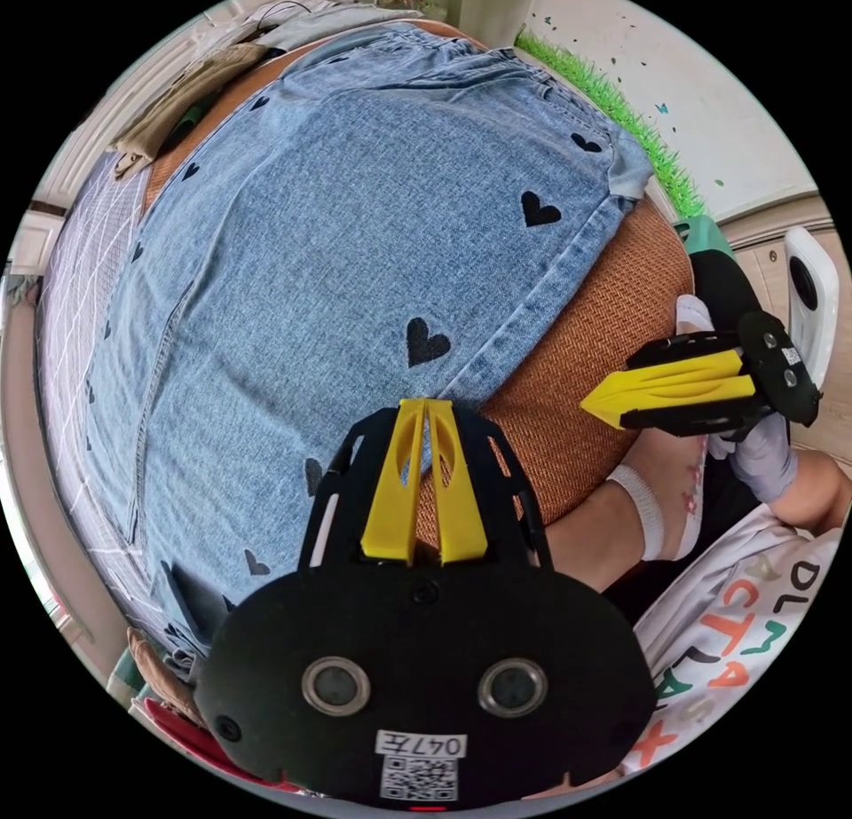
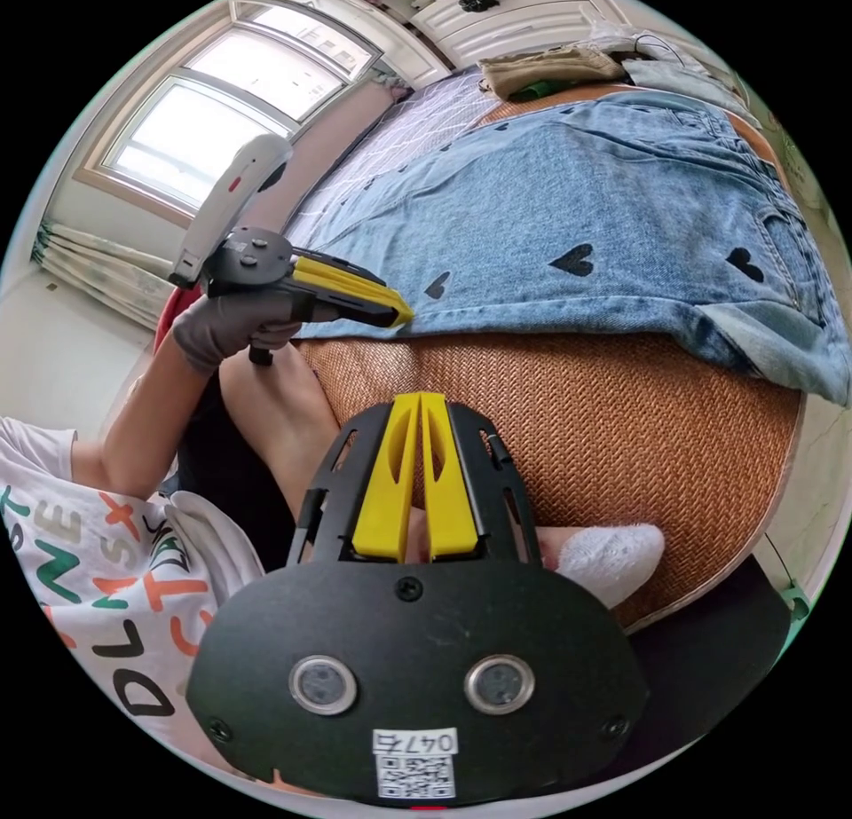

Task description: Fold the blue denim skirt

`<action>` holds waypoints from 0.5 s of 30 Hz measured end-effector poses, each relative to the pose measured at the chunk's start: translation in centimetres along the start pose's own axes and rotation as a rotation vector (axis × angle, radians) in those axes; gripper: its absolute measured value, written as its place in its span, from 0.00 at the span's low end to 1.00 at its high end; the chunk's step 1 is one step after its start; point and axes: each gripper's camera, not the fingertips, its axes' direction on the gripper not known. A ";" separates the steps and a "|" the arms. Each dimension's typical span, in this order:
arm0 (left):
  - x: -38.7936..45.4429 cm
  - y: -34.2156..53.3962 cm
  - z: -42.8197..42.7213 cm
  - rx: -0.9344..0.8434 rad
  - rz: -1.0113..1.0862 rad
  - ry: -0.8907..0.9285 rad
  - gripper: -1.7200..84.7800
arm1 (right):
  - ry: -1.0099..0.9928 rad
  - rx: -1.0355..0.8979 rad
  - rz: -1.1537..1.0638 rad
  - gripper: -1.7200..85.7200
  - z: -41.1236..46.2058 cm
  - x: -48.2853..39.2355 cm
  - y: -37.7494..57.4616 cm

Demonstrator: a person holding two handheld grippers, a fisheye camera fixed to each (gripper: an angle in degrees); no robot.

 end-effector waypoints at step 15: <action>-1.8 -3.3 -1.0 0.020 0.005 -0.027 0.01 | -0.009 0.009 0.010 0.01 -0.5 -0.3 -0.3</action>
